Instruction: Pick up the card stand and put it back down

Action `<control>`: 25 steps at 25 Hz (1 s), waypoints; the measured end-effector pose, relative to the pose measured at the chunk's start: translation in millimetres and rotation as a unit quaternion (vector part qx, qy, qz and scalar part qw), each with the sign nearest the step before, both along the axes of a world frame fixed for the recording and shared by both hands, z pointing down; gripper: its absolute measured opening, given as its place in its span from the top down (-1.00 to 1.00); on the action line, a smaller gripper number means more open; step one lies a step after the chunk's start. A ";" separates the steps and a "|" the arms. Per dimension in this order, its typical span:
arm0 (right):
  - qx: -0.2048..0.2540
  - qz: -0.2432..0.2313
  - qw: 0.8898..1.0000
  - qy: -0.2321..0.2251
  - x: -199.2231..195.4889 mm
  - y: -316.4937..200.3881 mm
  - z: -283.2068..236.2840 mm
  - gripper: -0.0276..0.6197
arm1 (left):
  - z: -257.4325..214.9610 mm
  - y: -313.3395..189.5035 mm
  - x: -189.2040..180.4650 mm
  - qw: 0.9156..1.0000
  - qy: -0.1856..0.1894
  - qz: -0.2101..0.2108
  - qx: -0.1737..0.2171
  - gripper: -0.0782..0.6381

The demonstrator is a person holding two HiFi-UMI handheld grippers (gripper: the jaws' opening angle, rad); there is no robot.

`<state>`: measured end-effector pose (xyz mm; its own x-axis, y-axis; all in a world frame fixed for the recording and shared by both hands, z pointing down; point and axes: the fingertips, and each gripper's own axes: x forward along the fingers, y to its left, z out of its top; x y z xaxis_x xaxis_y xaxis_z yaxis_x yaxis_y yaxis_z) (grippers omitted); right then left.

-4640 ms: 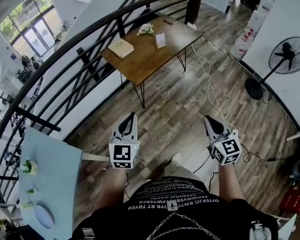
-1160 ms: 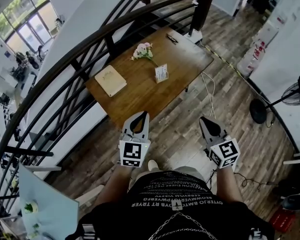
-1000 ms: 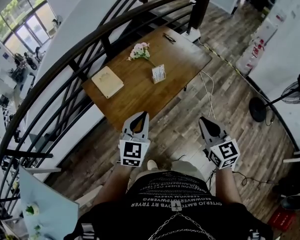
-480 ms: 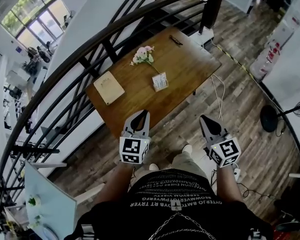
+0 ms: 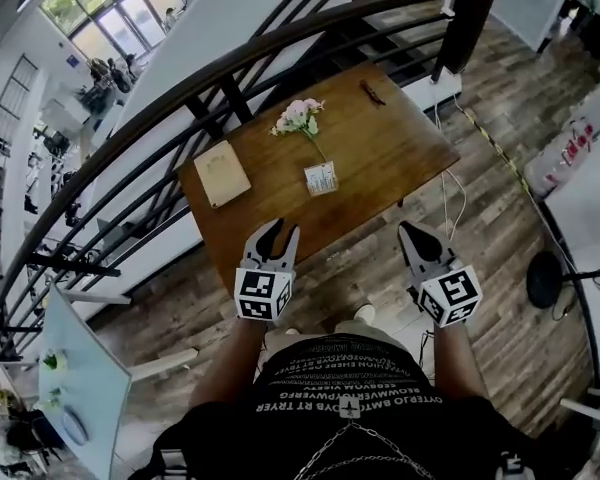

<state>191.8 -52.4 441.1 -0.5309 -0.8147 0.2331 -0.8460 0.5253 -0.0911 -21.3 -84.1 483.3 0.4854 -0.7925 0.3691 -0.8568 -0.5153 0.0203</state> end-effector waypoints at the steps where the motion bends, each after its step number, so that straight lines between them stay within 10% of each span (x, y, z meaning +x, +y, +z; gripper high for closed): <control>1: -0.002 -0.007 1.000 -0.001 4.0 -4.1 1.8 0.87 | 2.8 -0.4 1.7 1.000 -0.002 -0.009 -0.002 0.43; 25: -0.006 -0.098 0.995 0.005 11.8 -33.7 13.9 0.87 | 71.6 -4.5 18.4 0.995 -0.016 -0.069 -0.068 0.43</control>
<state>203.6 -86.1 455.0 -0.6774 -0.6924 0.2485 -0.7280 0.6796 -0.0908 -3.0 -88.5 554.9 0.3609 -0.7924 0.4918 -0.9209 -0.3861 0.0537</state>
